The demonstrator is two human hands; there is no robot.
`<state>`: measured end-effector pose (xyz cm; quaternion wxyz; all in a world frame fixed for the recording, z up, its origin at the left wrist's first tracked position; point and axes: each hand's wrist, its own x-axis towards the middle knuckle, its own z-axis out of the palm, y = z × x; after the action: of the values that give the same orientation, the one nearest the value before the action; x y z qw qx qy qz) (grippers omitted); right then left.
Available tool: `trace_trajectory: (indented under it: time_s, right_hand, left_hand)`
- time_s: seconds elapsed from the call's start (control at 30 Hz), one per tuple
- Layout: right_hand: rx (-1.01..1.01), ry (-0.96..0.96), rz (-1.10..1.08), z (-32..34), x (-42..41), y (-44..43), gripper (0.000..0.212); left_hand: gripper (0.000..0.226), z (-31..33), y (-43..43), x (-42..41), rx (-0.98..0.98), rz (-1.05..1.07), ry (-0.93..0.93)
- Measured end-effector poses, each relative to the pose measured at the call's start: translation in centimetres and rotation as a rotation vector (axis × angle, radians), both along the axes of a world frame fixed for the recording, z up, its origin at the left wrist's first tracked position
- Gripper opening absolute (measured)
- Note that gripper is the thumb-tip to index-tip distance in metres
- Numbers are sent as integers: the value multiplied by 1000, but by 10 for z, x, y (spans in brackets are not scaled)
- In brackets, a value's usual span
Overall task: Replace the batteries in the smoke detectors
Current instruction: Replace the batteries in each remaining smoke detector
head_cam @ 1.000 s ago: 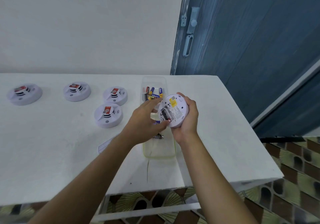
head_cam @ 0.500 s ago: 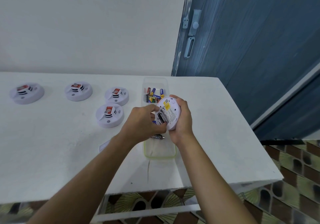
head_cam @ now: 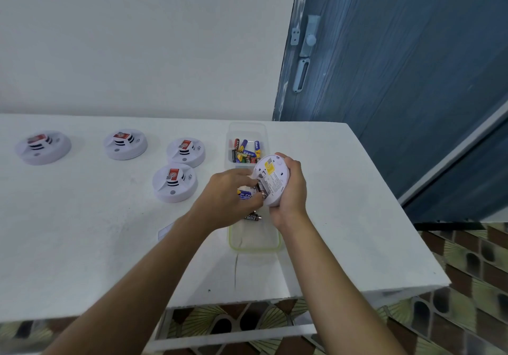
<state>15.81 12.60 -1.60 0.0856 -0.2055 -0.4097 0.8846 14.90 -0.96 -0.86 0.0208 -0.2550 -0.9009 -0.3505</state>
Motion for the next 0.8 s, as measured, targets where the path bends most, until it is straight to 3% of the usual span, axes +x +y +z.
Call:
trace_trajectory:
  time_s: [0.17, 0.37, 0.5, 0.6, 0.67, 0.8]
  right_hand:
    - [95, -1, -122, -3, -6, 1, 24]
    - [164, 32, -152, -7, -5, 8, 33]
    - [170, 58, -154, -6, -5, 14, 35]
    - [120, 34, -173, -7, -6, 19, 35]
    - [98, 9, -187, -8, -7, 22, 36]
    - [63, -21, -186, -11, -8, 29, 35]
  left_hand:
    - [27, 2, 8, 2, 36, 40, -133]
    - [22, 2, 18, -4, 417, 156, -647]
    - [25, 4, 21, -9, 548, 199, -772]
    - [17, 0, 17, -19, 447, 227, -644]
    - [12, -2, 14, -27, 236, 244, -425]
    - [25, -17, 11, -45, -145, 106, -50]
